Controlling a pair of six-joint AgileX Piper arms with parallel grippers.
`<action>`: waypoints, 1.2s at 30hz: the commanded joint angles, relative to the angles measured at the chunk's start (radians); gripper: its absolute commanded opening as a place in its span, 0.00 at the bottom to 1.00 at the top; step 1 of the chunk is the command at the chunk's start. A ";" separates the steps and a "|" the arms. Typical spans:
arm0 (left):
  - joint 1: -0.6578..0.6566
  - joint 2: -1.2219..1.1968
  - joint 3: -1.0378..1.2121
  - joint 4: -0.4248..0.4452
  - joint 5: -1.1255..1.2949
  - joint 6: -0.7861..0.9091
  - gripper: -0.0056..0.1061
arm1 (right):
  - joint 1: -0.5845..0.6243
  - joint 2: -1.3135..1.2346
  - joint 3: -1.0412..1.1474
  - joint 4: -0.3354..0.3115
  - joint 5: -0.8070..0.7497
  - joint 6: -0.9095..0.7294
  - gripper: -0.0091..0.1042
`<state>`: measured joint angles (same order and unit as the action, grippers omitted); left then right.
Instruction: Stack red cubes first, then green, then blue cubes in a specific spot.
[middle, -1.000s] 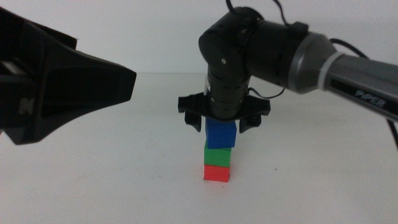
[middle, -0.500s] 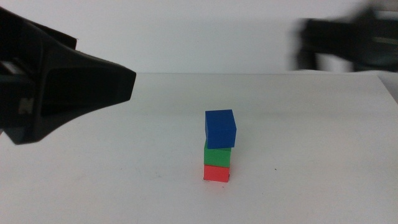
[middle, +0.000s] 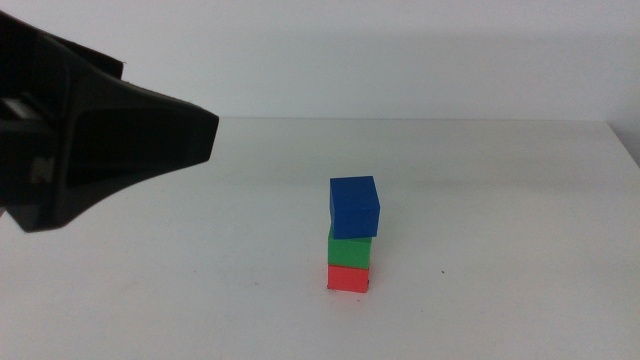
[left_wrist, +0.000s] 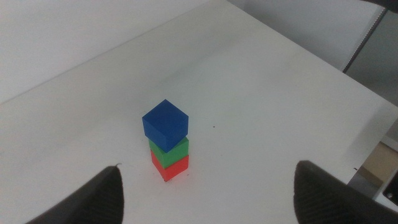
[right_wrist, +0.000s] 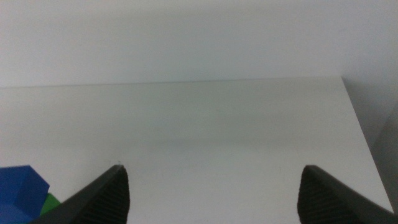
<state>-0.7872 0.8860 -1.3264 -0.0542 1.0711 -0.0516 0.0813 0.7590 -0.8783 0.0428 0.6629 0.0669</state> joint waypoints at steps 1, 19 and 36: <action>0.000 -0.005 0.001 0.002 -0.014 -0.001 0.89 | -0.012 -0.005 0.009 0.014 -0.030 -0.031 0.90; 0.133 -0.113 0.452 0.084 -0.585 -0.001 0.89 | -0.012 -0.033 0.060 0.035 -0.100 -0.031 0.90; 0.733 -0.886 1.260 -0.014 -0.814 -0.001 0.89 | -0.015 -0.759 0.870 -0.043 -0.541 -0.031 0.90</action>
<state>-0.0715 0.0190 -0.1071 -0.0466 0.2837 -0.0516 0.0768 0.0295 -0.0468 0.0146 0.1137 0.0444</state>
